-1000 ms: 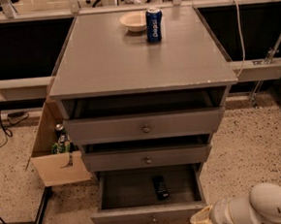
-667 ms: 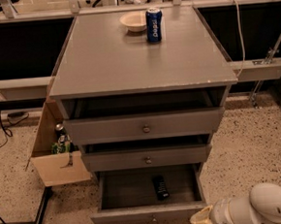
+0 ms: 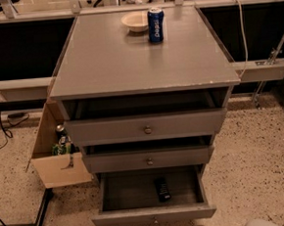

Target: Close bottom drawer

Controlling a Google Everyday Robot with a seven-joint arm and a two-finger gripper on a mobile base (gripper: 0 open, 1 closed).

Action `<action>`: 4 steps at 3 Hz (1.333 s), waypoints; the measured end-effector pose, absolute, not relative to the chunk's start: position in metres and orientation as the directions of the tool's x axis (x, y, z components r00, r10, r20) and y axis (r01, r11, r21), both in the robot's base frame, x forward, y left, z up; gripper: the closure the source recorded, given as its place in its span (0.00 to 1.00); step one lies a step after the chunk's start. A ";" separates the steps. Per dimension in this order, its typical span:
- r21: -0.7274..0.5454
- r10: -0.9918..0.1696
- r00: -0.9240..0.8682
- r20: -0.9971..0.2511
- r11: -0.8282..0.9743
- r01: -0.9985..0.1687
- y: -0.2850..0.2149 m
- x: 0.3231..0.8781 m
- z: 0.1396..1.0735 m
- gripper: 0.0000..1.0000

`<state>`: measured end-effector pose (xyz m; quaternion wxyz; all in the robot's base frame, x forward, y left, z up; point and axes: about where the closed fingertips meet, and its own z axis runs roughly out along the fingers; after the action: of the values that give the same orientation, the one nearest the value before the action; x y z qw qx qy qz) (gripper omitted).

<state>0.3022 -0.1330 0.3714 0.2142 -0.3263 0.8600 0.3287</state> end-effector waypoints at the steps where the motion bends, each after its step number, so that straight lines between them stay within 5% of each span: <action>1: 0.446 -0.385 -0.697 -0.605 0.563 -0.696 -0.121 0.297 0.327 1.00; 4: 0.454 -0.297 -0.708 -0.640 0.598 -0.661 -0.105 0.308 0.276 1.00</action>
Offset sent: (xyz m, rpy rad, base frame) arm 0.0290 0.0250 -0.1385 0.1553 -0.0834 -0.1654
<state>0.3078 -0.1048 0.2756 0.2595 -0.2801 0.8552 0.3503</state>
